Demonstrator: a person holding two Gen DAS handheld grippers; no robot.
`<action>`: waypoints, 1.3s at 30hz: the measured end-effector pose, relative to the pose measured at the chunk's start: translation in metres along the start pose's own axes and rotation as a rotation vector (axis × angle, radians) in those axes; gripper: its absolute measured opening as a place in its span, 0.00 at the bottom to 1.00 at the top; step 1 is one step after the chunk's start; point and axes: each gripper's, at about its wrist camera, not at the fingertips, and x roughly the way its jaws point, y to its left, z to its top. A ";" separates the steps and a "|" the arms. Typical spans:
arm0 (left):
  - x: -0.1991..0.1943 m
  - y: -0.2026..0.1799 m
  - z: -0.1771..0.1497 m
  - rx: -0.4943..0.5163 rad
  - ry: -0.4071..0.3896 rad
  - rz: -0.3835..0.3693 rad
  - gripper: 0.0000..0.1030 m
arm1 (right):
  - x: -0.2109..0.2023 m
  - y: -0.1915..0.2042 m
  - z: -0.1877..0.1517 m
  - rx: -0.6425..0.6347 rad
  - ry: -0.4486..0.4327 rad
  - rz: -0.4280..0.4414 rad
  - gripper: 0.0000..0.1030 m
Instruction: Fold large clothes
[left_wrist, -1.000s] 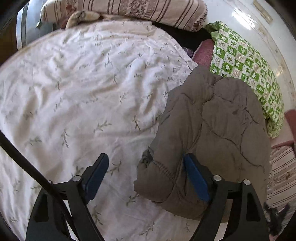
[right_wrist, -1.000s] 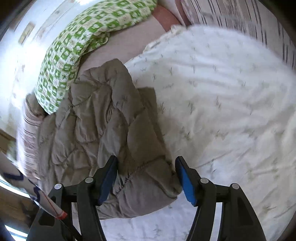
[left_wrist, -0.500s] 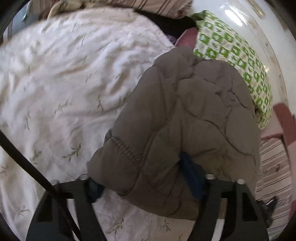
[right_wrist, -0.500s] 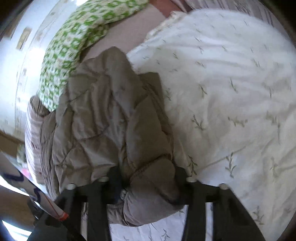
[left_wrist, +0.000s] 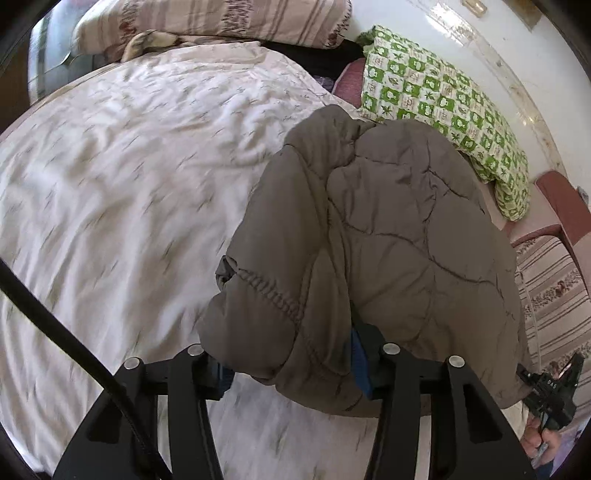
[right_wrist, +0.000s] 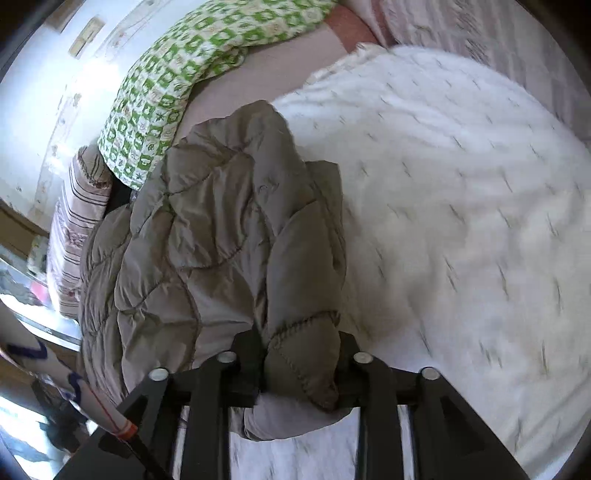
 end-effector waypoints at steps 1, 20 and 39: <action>-0.006 0.006 -0.007 -0.015 -0.007 0.013 0.59 | -0.003 -0.008 -0.003 0.033 0.005 0.003 0.52; 0.019 -0.180 -0.013 0.592 -0.167 0.046 0.68 | 0.034 0.152 -0.010 -0.407 -0.149 -0.016 0.53; 0.032 -0.182 -0.034 0.658 -0.304 0.142 0.86 | 0.041 0.183 -0.046 -0.583 -0.198 -0.114 0.56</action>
